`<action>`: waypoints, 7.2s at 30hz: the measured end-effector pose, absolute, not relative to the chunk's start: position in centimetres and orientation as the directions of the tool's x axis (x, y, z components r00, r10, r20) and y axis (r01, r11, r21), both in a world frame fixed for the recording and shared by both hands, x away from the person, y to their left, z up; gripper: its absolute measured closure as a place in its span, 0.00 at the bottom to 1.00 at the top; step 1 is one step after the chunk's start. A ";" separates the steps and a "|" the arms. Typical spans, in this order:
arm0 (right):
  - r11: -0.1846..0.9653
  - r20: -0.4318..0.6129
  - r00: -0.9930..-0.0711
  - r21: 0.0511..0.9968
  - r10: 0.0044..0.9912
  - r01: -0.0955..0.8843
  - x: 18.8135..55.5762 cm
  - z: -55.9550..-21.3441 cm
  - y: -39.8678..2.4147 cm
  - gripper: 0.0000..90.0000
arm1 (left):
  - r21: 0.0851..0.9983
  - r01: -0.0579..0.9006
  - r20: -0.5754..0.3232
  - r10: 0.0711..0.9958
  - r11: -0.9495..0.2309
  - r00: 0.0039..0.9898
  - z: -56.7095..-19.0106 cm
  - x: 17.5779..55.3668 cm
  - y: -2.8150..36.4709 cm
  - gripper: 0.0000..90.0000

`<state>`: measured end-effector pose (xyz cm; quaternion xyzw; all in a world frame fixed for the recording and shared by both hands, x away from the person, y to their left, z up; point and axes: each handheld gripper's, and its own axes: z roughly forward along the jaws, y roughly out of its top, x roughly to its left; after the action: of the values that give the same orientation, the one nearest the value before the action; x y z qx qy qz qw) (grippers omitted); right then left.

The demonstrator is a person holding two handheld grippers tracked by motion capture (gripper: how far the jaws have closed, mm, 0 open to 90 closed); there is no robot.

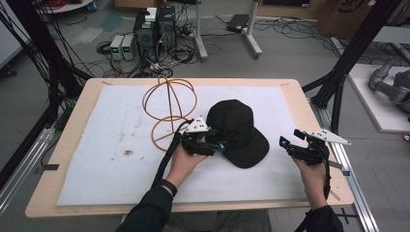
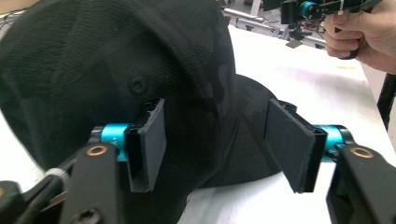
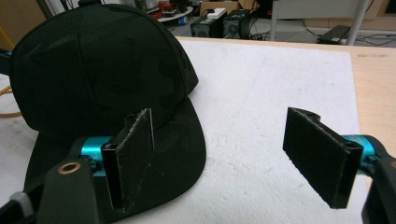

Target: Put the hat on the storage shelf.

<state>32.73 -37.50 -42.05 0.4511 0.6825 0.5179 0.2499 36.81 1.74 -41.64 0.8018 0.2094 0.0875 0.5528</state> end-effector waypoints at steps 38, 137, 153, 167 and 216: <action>0.059 0.124 -0.471 0.933 0.873 0.354 32.7 -42.0 -37.4 0.27 | 0.919 0.254 -0.108 0.427 -0.300 0.898 -41.5 36.9 0.8 0.97; 0.053 0.127 -0.460 0.932 0.879 0.358 33.1 -42.0 -37.2 0.27 | 0.983 0.014 0.083 0.511 -0.183 0.855 -27.1 34.0 18.5 0.97; 0.053 0.131 -0.465 0.931 0.876 0.361 33.2 -42.0 -36.9 0.27 | 0.986 0.055 0.042 0.553 -0.157 0.832 -29.6 33.3 19.5 0.89; 0.072 0.122 -0.481 0.928 0.868 0.365 33.7 -42.2 -36.4 0.27 | 0.988 0.079 0.023 0.635 -0.132 0.772 -32.0 31.1 22.5 0.41; 0.091 0.115 -0.495 0.924 0.861 0.372 33.8 -42.5 -35.9 0.26 | 0.961 0.239 -0.049 0.767 -0.138 0.639 -41.7 31.1 29.5 0.27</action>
<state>33.85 -35.87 -42.52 0.4416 0.6983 0.5097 0.2401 31.14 29.54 -41.73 0.7159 0.3516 0.2383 0.5542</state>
